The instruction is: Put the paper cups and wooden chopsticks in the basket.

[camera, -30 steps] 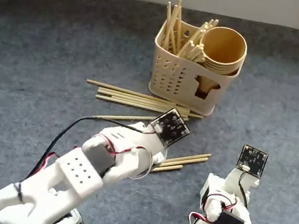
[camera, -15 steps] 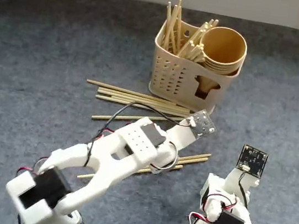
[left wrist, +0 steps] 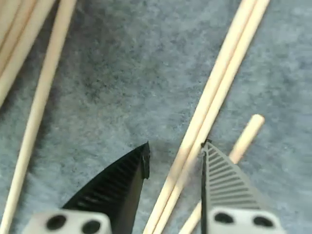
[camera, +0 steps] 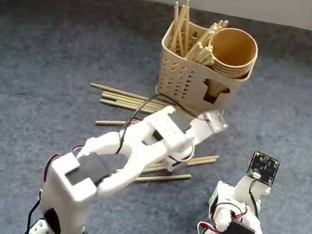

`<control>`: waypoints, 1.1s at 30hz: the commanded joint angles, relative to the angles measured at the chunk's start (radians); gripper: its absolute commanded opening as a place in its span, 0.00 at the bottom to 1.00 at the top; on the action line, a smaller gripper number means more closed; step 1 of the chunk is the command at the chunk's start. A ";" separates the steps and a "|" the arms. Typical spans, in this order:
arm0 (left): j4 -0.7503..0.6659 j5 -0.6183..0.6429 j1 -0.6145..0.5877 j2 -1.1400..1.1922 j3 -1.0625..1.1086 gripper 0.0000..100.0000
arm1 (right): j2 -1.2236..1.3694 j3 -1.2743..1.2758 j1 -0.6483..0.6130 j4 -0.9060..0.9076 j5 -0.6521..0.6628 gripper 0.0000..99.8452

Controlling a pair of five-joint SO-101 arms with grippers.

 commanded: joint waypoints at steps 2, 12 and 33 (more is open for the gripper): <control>0.084 -0.008 -0.111 0.031 -0.160 0.15 | -0.005 0.153 0.010 0.005 0.000 0.01; 0.123 -0.009 -0.117 0.033 -0.189 0.10 | -0.005 0.153 0.010 0.005 0.000 0.01; 0.126 -0.009 -0.105 0.139 -0.249 0.10 | -0.005 0.153 0.010 0.005 0.000 0.01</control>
